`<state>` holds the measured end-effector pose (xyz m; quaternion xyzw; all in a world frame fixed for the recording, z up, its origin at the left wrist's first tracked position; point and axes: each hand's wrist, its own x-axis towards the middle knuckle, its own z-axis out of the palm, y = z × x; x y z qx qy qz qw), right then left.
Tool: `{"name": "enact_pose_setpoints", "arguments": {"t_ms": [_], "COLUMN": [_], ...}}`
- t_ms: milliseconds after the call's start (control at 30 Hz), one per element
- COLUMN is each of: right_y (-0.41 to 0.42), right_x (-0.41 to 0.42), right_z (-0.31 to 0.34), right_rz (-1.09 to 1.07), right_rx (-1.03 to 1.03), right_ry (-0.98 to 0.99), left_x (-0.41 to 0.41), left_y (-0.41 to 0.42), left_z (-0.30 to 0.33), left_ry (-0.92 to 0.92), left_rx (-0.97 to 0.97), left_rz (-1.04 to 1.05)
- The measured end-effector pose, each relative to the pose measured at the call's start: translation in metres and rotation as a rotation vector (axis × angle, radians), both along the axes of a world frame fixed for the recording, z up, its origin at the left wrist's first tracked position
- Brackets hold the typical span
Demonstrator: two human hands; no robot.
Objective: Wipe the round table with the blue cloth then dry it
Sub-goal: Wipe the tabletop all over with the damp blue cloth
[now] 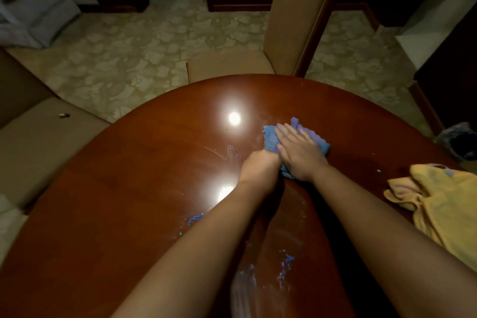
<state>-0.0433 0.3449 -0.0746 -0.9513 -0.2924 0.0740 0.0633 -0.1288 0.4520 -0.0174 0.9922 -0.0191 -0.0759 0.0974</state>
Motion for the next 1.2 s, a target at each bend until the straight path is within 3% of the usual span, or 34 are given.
{"name": "enact_pose_setpoints", "arguments": {"t_ms": [200,333,433,533,667,800,867,967,1067,1200], "right_y": [0.046,0.077,0.088,0.095,0.114,0.125,0.120,0.109,0.105,0.108], "right_x": [0.015,0.000,-0.006,-0.002,0.006,0.004,-0.001,-0.011,-0.013,0.000], "right_z": [0.003,0.001,-0.007,-0.008,-0.003,0.002,0.007,0.009,0.000,0.004], "right_rz": [0.127,-0.191,-0.297,-0.102,0.174,0.239,0.139,-0.110,-0.084,0.065], "right_rx": [-0.063,0.057,0.138,0.231,0.260,0.335,0.431,0.405,0.145,0.020], "right_ry": [-0.088,-0.271,-0.145,-0.092,0.146,0.324,0.239,-0.047,0.039,0.040], "left_x": [0.005,0.009,0.008,0.002,-0.013,-0.030,-0.032,-0.028,-0.016,-0.009], "left_y": [0.036,0.054,0.061,0.069,0.082,0.106,0.128,0.156,0.161,0.166], "left_z": [-0.008,-0.011,-0.013,-0.018,-0.020,-0.013,-0.014,-0.016,-0.018,-0.025], "left_ry": [-0.073,-0.092,-0.112,-0.098,-0.086,-0.097,-0.134,-0.215,-0.076,0.059], "left_rx": [0.099,0.049,0.028,0.017,-0.013,-0.357,-0.448,-0.340,-0.190,0.071], "left_rz": [0.020,0.098,0.125,0.157,0.200,0.291,0.346,0.289,0.059,-0.091]}}
